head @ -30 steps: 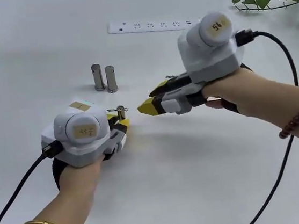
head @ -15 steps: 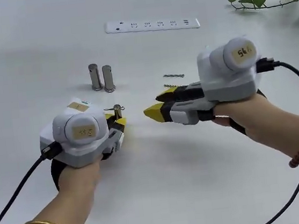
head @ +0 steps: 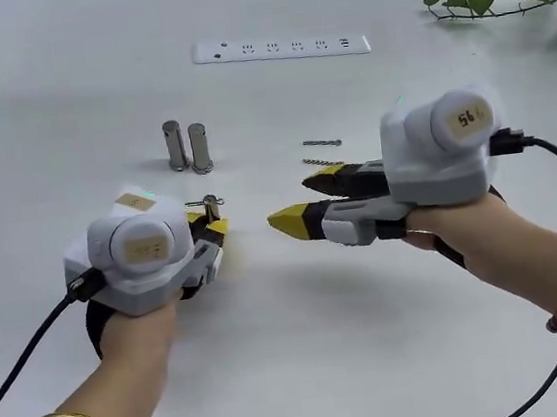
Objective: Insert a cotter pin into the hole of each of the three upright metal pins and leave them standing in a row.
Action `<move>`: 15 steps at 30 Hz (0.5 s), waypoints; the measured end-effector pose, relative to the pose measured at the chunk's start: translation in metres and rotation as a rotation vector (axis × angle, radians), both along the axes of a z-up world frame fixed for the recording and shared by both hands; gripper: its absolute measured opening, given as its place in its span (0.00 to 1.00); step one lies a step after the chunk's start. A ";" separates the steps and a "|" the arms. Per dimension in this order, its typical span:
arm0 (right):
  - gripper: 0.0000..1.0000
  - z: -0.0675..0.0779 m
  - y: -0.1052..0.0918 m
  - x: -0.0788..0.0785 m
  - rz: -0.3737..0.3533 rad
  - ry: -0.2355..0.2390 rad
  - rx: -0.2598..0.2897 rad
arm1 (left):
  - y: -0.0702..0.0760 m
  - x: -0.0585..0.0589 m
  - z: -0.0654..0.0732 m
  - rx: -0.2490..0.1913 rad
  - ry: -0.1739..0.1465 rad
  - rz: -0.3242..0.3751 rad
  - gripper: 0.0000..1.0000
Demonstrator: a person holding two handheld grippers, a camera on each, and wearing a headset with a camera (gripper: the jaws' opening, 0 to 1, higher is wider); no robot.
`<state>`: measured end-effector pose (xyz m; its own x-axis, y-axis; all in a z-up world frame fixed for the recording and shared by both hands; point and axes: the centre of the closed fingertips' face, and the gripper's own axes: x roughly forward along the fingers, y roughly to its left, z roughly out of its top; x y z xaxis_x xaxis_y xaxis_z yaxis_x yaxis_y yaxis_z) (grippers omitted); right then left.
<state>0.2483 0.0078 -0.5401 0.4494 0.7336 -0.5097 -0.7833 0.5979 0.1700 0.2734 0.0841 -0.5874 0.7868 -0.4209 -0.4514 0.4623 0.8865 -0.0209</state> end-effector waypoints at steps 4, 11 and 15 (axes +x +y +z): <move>0.44 -0.001 -0.003 0.001 -0.005 0.003 0.005 | 0.003 0.003 0.002 -0.002 -0.007 0.007 0.05; 0.43 -0.005 -0.005 0.000 -0.025 0.012 0.007 | 0.010 0.008 0.001 0.014 -0.001 0.024 0.05; 0.43 -0.010 -0.008 -0.003 -0.027 0.025 0.005 | 0.013 0.010 0.000 0.018 -0.002 0.024 0.06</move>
<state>0.2456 -0.0001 -0.5505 0.4563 0.7238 -0.5175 -0.7624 0.6180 0.1921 0.2831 0.0976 -0.5878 0.7976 -0.3939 -0.4568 0.4410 0.8975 -0.0040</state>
